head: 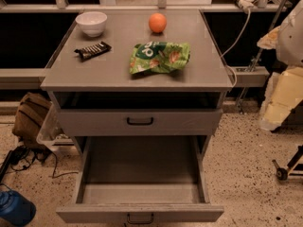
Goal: Close middle drawer
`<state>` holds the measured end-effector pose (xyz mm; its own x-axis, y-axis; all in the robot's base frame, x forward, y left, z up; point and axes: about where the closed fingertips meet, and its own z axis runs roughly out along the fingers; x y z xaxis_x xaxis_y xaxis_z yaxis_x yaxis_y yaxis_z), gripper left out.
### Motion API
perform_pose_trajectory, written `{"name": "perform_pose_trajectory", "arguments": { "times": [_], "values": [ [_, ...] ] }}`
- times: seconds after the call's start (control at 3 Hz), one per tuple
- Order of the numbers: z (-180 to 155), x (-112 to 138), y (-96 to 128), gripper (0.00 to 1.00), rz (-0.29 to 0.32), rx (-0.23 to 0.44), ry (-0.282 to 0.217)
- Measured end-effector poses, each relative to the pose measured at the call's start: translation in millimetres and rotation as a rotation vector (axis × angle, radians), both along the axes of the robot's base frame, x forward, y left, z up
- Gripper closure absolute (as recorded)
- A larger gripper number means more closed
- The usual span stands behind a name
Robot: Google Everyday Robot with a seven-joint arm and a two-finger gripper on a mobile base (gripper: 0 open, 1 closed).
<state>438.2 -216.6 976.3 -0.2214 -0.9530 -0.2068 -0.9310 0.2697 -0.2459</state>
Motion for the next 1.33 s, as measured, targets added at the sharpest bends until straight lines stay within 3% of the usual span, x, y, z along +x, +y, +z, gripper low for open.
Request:
{"name": "perform_pose_trajectory", "arguments": {
  "times": [0.67,1.33],
  "values": [
    [-19,1,1,0.00,-0.004,0.001,0.013],
    [-114,2,1,0.00,-0.021,0.032,0.020]
  ]
}}
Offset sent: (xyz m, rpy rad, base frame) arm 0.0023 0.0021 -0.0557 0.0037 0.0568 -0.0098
